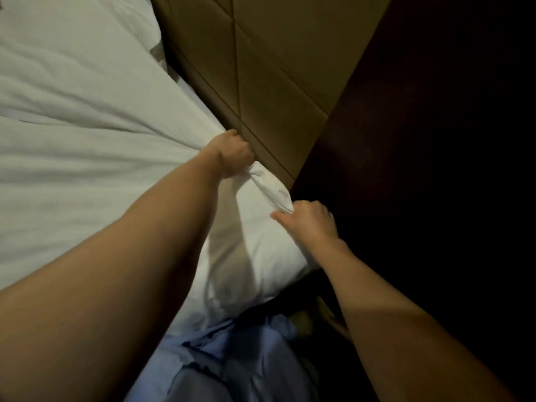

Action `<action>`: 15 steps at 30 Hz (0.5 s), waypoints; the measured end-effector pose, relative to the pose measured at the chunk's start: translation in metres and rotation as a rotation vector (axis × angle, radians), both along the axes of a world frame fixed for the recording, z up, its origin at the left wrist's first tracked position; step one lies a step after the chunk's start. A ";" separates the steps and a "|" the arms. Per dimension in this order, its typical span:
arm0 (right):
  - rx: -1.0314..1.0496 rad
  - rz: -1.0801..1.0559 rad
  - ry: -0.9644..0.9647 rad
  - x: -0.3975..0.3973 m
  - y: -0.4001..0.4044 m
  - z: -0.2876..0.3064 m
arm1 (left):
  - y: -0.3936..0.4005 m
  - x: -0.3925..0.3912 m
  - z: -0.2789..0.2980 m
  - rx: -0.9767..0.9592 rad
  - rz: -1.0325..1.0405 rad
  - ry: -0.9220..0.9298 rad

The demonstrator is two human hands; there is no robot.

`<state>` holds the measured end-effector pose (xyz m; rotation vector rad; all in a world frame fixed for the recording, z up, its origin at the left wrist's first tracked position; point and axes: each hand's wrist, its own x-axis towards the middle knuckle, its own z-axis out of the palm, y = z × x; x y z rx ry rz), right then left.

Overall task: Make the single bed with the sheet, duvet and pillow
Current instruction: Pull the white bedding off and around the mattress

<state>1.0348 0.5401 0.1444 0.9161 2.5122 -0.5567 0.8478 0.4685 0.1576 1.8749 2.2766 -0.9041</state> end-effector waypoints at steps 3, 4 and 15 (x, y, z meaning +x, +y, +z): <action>0.189 0.042 -0.031 0.020 -0.002 -0.026 | 0.015 0.015 -0.030 0.055 0.107 0.014; 0.218 0.024 -0.061 0.024 -0.008 -0.040 | 0.020 0.020 -0.039 0.056 0.195 0.013; 0.220 0.143 -0.027 0.000 -0.046 -0.048 | -0.001 0.056 -0.026 0.068 0.285 0.015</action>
